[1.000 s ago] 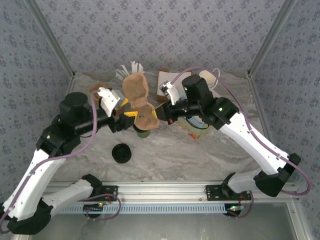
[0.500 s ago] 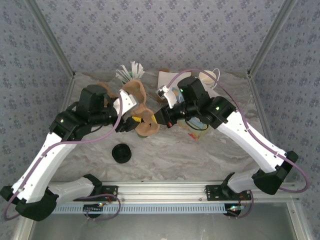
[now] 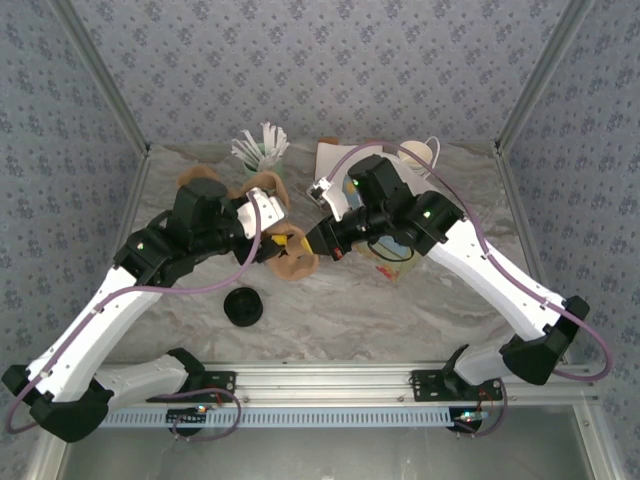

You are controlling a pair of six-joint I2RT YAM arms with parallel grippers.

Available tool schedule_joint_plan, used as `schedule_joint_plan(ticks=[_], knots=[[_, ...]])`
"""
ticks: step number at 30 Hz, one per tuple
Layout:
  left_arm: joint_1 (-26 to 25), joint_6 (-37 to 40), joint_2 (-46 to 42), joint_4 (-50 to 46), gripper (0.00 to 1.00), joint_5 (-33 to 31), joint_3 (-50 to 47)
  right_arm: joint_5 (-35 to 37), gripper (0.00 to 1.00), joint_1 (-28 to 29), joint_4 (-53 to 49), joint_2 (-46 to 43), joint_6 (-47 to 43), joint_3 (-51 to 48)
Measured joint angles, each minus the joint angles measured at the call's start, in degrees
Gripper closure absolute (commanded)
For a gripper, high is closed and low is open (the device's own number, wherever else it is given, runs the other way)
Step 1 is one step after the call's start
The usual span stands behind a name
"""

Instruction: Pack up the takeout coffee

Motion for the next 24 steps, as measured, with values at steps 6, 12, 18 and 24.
schedule_joint_plan(ticks=[6,12,18,24], knots=[[0.0,0.3,0.0,1.1,0.42,0.1,-0.3,-0.2,0.95,0.0,-0.1,0.1,-0.2,0.6],[0.0,0.6,0.5,1.3,0.48,0.1,-1.0,-0.2,0.95,0.0,-0.3,0.2,-0.2,1.1],[-0.2,0.7,1.1,1.2,0.58,0.5,-1.0,-0.2,0.95,0.0,-0.5,0.3,-0.2,1.3],[-0.2,0.7,1.2,1.2,0.61,0.9,-1.0,-0.2,0.94,-0.2,-0.4,0.4,-0.2,1.3]])
